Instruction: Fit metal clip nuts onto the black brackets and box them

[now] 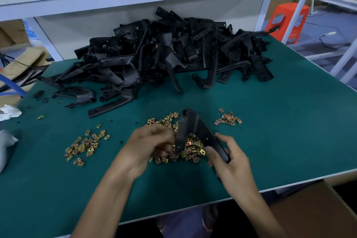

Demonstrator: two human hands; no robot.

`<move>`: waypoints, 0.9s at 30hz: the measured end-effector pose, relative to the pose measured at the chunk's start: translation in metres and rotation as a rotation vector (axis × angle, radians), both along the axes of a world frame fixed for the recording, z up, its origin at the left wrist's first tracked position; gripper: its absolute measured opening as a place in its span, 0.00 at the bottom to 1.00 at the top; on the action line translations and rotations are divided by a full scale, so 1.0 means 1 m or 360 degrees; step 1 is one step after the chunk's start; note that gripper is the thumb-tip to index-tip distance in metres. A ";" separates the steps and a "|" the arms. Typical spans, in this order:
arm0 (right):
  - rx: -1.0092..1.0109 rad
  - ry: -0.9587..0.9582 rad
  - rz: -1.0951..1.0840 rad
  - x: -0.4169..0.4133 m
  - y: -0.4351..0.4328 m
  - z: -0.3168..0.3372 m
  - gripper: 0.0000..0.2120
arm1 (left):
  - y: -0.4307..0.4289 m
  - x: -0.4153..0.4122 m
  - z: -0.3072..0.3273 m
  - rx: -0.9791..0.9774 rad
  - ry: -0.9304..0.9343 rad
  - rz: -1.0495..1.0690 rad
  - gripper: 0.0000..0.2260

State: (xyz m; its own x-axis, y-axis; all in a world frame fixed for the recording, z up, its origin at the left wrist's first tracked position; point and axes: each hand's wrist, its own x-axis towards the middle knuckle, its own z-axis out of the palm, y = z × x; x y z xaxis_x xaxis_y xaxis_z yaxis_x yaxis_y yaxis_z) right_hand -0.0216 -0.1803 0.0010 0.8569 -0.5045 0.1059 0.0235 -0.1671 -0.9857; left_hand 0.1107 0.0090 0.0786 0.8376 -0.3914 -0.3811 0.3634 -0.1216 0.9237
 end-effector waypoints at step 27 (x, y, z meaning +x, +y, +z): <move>-0.0109 0.0041 0.0054 0.001 0.003 0.003 0.12 | -0.004 -0.017 0.007 0.0063 -0.0160 -0.0249 0.06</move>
State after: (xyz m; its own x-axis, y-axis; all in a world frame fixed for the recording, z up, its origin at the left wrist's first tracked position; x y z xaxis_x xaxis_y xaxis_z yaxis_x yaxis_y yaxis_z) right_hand -0.0202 -0.1770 0.0042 0.8762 -0.4676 0.1170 0.0052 -0.2335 -0.9723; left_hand 0.0942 0.0055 0.0853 0.8023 -0.5062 -0.3162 0.2431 -0.2066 0.9477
